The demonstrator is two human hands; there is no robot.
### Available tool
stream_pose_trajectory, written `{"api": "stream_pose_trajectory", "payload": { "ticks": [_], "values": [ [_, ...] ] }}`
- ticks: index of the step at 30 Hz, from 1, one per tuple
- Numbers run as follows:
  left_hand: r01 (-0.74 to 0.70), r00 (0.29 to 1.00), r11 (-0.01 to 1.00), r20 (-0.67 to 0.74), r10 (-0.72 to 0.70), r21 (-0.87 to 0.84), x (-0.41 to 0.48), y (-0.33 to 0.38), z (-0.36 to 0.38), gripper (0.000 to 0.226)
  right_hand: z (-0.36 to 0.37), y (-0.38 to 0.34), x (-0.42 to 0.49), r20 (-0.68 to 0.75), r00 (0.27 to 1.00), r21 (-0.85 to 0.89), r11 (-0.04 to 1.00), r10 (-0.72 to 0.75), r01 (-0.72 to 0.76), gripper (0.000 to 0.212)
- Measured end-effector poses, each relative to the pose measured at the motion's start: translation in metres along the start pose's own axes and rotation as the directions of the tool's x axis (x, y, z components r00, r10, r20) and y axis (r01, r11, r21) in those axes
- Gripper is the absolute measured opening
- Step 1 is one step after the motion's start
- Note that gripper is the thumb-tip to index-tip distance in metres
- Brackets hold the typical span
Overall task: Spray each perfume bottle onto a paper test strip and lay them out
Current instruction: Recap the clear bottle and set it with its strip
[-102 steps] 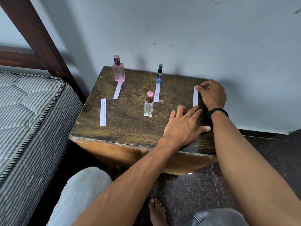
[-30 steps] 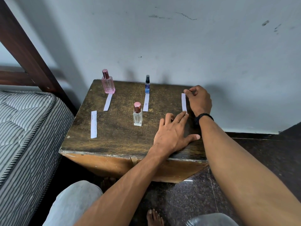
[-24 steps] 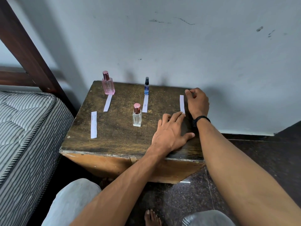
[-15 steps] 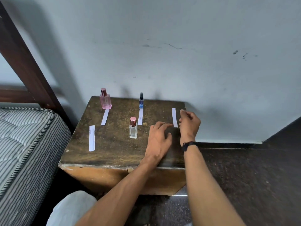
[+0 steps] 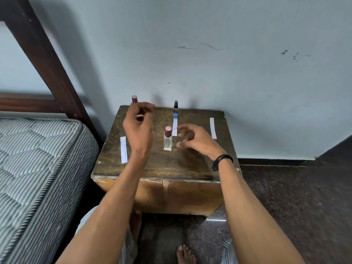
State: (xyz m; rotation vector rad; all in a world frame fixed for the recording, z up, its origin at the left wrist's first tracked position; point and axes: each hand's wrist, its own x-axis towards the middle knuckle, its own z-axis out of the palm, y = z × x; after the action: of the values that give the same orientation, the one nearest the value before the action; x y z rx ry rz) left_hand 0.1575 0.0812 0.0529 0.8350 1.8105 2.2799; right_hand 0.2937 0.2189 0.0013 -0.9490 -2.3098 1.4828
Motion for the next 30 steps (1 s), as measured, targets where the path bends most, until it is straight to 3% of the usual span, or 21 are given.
{"api": "stream_pose_trajectory", "payload": {
  "ticks": [2,4,7,9,17,21,25,30],
  "values": [
    [0.214,0.97,0.974,0.099,-0.22,0.074,0.008,-0.014,-0.012,0.031,0.009,0.0,0.001,0.022,1.0,-0.05,0.999,-0.019,0.02,0.058],
    [0.386,0.886,0.9,0.189,-0.423,0.203,0.013,-0.03,-0.022,0.035,0.018,0.0,0.003,0.014,0.999,-0.067,0.997,-0.041,0.042,0.054],
    [0.447,0.754,0.797,0.307,-0.58,0.407,0.014,-0.048,-0.029,0.037,0.026,-0.002,0.005,-0.015,0.998,-0.109,0.992,-0.058,0.056,0.044],
    [0.44,0.716,0.768,0.335,-0.613,0.465,0.01,-0.051,-0.028,0.036,0.029,-0.003,0.005,-0.032,0.997,-0.126,0.989,-0.077,0.072,0.037],
    [0.403,0.719,0.804,0.392,-0.574,0.438,0.002,-0.056,-0.016,0.021,0.021,-0.002,0.005,-0.072,0.993,-0.053,0.995,-0.092,0.089,0.032],
    [0.281,0.819,0.873,0.374,-0.434,0.398,-0.009,-0.059,0.005,0.022,0.004,0.003,0.009,-0.163,0.98,-0.017,0.994,-0.113,0.112,0.029],
    [0.129,0.893,0.923,0.362,-0.266,0.362,-0.03,-0.056,0.047,0.035,-0.018,0.009,0.008,-0.343,0.935,0.037,0.993,-0.095,0.114,0.033],
    [0.087,0.868,0.939,0.437,-0.236,0.334,-0.039,-0.07,0.102,0.043,-0.042,0.026,0.015,-0.569,0.822,0.116,0.99,-0.005,0.085,0.037]
  ]
}}
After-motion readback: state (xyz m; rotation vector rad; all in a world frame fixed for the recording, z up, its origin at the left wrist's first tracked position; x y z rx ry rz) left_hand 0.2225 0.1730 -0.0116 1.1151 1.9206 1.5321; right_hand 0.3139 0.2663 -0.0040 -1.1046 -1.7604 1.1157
